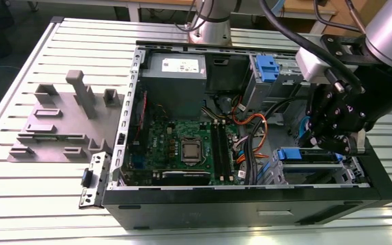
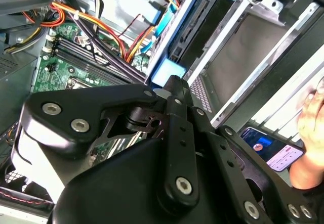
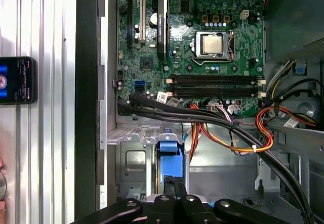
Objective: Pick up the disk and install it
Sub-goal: 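Insert the first disk wire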
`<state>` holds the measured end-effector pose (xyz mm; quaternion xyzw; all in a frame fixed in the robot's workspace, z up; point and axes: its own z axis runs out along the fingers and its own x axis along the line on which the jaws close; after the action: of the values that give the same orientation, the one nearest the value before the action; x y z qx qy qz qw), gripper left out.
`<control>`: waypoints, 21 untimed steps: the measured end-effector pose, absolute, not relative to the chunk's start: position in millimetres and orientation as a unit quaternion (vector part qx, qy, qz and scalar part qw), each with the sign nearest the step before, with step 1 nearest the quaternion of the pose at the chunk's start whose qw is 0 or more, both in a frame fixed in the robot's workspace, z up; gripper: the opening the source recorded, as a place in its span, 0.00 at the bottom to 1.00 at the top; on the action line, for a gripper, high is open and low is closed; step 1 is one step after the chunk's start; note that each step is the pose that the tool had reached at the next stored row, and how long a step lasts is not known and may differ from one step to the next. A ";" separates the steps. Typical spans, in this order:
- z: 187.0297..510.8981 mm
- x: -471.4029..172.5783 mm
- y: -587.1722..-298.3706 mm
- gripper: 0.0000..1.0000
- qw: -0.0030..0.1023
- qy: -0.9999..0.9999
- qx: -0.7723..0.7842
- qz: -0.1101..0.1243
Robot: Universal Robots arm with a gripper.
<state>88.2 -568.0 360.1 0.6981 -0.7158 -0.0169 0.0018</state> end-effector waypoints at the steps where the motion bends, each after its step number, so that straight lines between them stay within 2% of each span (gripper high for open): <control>1: 360.0 90.1 -568.0 0.11 0.002 -0.716 0.698 -0.017; 21: 360.0 101.5 -568.0 0.11 0.002 -0.716 0.698 -0.017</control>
<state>101.5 -568.0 360.0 0.6981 -0.7158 -0.0169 0.0018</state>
